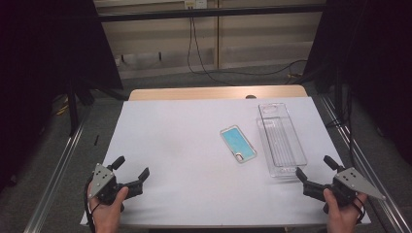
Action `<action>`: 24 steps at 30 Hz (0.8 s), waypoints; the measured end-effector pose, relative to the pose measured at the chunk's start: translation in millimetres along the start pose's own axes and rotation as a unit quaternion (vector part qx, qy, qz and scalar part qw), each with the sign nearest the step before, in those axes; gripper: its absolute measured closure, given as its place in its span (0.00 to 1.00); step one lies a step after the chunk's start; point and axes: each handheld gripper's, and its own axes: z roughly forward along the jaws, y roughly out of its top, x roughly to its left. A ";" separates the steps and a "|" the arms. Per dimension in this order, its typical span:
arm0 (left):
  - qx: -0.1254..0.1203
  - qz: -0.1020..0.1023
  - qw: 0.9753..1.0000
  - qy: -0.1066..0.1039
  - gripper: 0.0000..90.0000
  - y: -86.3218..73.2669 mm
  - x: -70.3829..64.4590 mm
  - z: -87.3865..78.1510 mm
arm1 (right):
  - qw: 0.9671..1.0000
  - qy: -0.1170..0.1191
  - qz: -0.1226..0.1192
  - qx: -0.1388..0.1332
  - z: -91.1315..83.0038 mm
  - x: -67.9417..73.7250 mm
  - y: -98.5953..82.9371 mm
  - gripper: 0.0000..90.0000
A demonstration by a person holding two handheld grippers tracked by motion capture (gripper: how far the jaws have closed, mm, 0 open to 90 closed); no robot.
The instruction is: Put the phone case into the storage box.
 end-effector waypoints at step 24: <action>0.005 -0.018 0.997 -0.070 0.04 7.3 -17.8 17.0 | 1.000 0.007 0.009 0.004 3.0 0.0 0.0 0.00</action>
